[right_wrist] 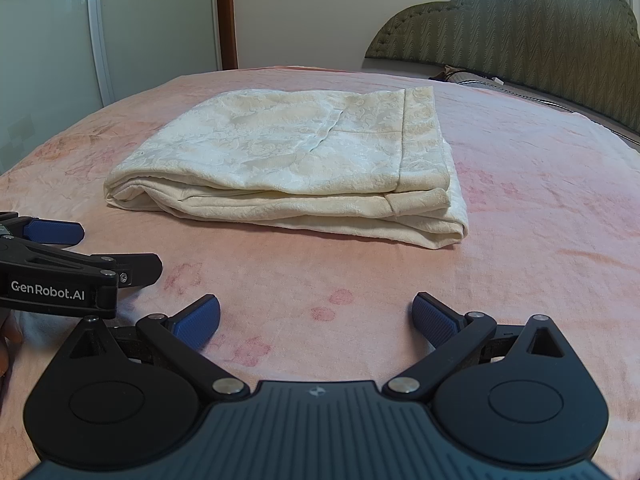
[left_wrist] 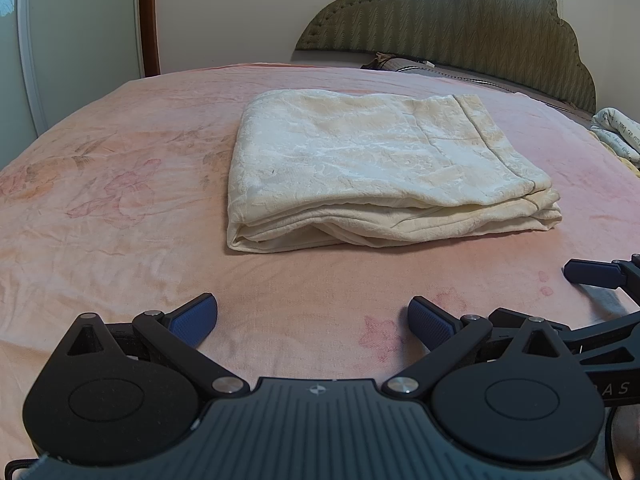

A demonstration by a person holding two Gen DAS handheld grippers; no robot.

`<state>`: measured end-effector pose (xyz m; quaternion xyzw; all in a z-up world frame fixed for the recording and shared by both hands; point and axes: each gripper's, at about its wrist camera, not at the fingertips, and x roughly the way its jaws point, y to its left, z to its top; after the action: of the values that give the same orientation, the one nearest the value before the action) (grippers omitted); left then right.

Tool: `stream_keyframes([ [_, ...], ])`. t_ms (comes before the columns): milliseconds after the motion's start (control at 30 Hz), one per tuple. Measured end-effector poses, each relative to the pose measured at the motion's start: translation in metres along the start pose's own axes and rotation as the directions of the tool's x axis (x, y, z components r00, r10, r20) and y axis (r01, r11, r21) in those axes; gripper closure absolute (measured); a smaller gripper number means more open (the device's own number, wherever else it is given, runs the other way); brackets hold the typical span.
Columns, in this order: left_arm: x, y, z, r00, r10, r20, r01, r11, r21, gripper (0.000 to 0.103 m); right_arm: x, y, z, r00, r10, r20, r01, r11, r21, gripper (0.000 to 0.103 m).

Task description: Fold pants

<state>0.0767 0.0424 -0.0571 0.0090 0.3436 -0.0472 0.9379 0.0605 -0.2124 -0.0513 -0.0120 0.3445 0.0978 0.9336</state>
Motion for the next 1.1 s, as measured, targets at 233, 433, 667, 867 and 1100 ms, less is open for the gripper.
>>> stream_keyframes([
  [233, 0.001, -0.001, 0.001, 1.000, 0.007, -0.004, -0.007, 1.000, 0.008, 0.000, 0.000, 0.000, 0.000, 1.000, 0.001, 0.000, -0.001, 1.000, 0.001, 0.000],
  [433, -0.003, 0.000, 0.002, 0.999, 0.040, 0.000, -0.040, 0.999, -0.011, 0.000, 0.000, 0.001, 0.000, 1.000, -0.006, -0.002, 0.006, 1.000, -0.007, 0.000],
  [667, -0.010, 0.008, 0.008, 0.996, 0.086, 0.016, -0.085, 0.996, -0.033, 0.000, -0.008, 0.004, 0.004, 0.999, -0.022, -0.027, 0.024, 0.997, 0.079, 0.000],
  [867, -0.016, 0.013, 0.011, 0.992, 0.127, 0.030, -0.125, 0.991, -0.038, 0.000, -0.013, 0.011, 0.013, 1.000, 0.004, -0.020, -0.002, 0.995, 0.098, 0.000],
  [1100, -0.014, 0.016, 0.015, 0.988, 0.150, 0.031, -0.149, 0.988, -0.030, 0.000, -0.008, 0.017, 0.017, 0.999, -0.018, -0.031, 0.020, 0.997, 0.071, 0.000],
])
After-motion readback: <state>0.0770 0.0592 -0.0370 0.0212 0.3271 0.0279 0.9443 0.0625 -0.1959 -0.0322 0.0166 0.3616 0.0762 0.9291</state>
